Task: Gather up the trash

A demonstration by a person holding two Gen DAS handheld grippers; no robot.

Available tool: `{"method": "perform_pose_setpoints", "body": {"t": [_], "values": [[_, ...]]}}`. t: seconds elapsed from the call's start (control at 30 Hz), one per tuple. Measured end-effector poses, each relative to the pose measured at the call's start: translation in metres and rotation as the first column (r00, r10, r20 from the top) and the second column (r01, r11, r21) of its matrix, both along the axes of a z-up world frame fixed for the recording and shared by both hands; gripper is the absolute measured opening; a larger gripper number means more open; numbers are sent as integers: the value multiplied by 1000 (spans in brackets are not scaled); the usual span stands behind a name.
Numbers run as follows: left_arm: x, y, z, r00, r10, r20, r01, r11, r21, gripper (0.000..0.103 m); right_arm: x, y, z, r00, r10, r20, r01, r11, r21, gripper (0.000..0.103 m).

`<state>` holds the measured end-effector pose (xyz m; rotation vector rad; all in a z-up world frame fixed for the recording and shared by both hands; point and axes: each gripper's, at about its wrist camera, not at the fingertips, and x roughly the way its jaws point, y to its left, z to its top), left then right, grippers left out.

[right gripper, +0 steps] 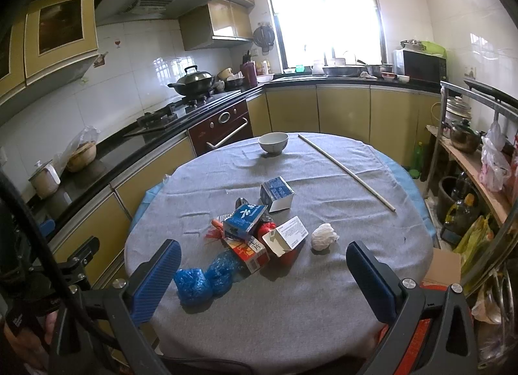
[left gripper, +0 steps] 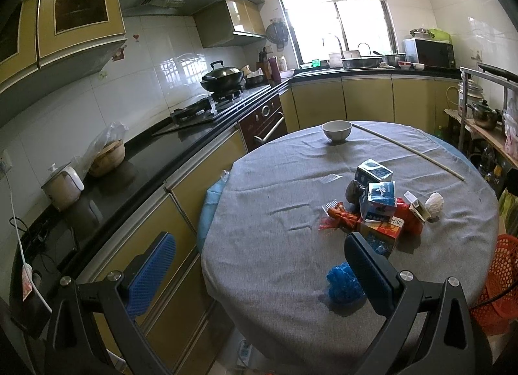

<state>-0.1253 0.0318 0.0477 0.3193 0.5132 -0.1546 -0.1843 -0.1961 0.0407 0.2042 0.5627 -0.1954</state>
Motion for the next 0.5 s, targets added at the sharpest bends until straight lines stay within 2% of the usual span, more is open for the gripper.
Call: {"method": "perform_pose_setpoints", "body": {"t": [0.5], "values": [[1, 2, -2, 1000, 1, -5, -1, 1000, -3, 103, 2, 2, -3, 1000, -2, 4, 2, 1000, 9, 103]]}}
